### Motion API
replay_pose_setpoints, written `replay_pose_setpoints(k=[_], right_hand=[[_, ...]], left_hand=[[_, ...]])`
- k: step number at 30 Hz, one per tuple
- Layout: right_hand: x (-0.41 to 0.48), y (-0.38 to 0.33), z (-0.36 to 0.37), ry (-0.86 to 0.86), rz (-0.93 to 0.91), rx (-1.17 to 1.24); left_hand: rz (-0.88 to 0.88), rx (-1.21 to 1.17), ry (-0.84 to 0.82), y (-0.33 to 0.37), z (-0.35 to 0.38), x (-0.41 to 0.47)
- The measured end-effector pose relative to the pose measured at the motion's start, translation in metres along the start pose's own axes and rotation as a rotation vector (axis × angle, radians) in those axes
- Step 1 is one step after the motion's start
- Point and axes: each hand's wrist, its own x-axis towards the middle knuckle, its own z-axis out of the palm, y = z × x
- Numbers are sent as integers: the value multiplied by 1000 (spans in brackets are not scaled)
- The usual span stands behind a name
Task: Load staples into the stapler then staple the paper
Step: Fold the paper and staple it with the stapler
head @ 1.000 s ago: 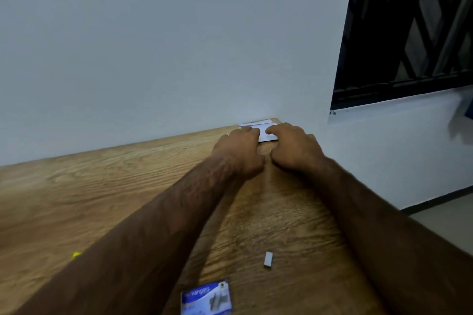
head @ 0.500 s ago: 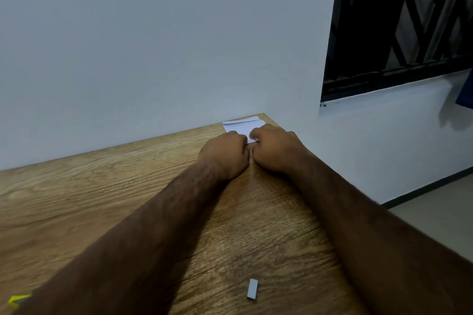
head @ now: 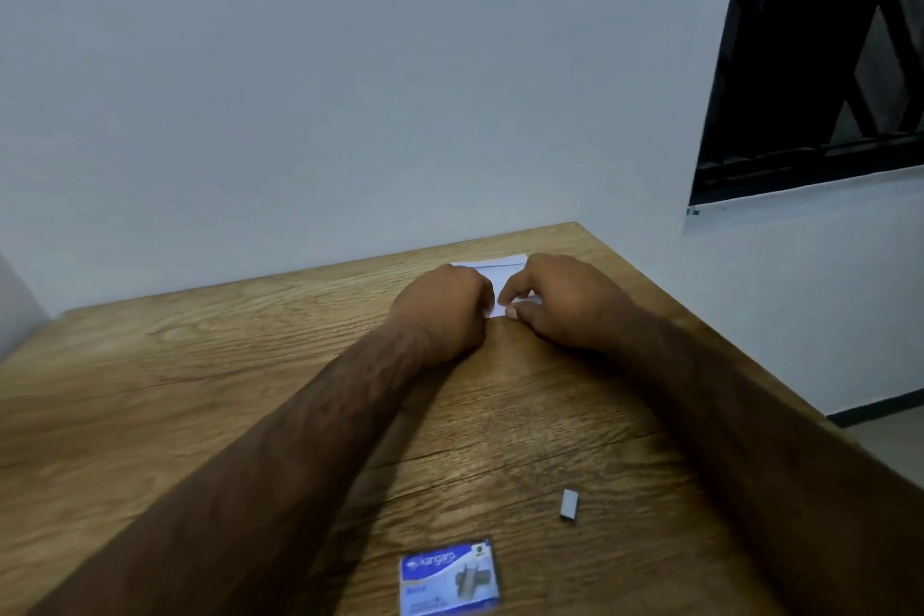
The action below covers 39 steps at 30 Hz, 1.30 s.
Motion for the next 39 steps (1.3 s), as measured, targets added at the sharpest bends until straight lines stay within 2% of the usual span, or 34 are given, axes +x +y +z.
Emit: replay_pose_setpoints(k=[11, 22, 34, 37, 39], right_hand=[[-30, -67, 25, -83, -186, 129], [-68, -94, 27, -79, -297, 160], [-75, -110, 24, -60, -237, 135], [-80, -123, 19, 42, -212, 170], [-85, -139, 14, 69, -271, 198]], left_hand=[[-35, -90, 0, -62, -22, -104], [104, 24, 27, -62, -37, -165], [0, -200, 20, -70, -36, -166], [-15, -277, 15, -75, -35, -165], [-38, -378, 16, -80, -34, -164]])
